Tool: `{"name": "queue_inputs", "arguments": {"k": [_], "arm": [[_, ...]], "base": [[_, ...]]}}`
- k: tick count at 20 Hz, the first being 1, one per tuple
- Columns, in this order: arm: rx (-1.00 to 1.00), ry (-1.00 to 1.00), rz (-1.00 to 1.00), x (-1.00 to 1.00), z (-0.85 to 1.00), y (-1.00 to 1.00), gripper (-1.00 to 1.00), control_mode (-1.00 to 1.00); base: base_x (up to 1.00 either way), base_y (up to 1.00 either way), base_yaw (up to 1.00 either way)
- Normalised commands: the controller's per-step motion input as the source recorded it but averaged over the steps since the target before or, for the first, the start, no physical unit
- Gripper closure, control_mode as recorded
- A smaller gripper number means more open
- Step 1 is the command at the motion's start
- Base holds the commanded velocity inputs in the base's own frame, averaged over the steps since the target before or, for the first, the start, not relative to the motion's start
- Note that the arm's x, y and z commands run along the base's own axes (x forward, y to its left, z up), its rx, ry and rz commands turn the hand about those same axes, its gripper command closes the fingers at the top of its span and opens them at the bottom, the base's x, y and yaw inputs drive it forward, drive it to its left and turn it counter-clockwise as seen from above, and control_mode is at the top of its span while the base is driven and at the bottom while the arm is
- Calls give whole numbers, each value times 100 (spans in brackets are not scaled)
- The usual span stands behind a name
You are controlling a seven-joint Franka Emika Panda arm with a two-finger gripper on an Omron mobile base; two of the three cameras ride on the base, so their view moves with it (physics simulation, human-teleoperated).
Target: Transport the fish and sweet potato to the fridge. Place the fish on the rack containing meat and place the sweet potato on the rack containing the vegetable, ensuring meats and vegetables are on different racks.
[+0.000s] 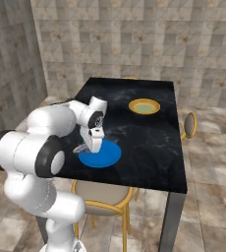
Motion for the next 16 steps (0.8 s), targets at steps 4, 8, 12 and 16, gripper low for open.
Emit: {"name": "queue_inputs", "arguments": {"k": [4,8,12,16], "arm": [[0,0,-1,-100,99,-3,100,-100],[0,-7,0,-100,86,0,100,-100],[-4,-23,-1,-100,93,0,100,-100],[-6,-31,0,-100,97,0,100,-100]], "base": [[0,0,0],[0,0,0],[0,0,0],[0,0,0]]}}
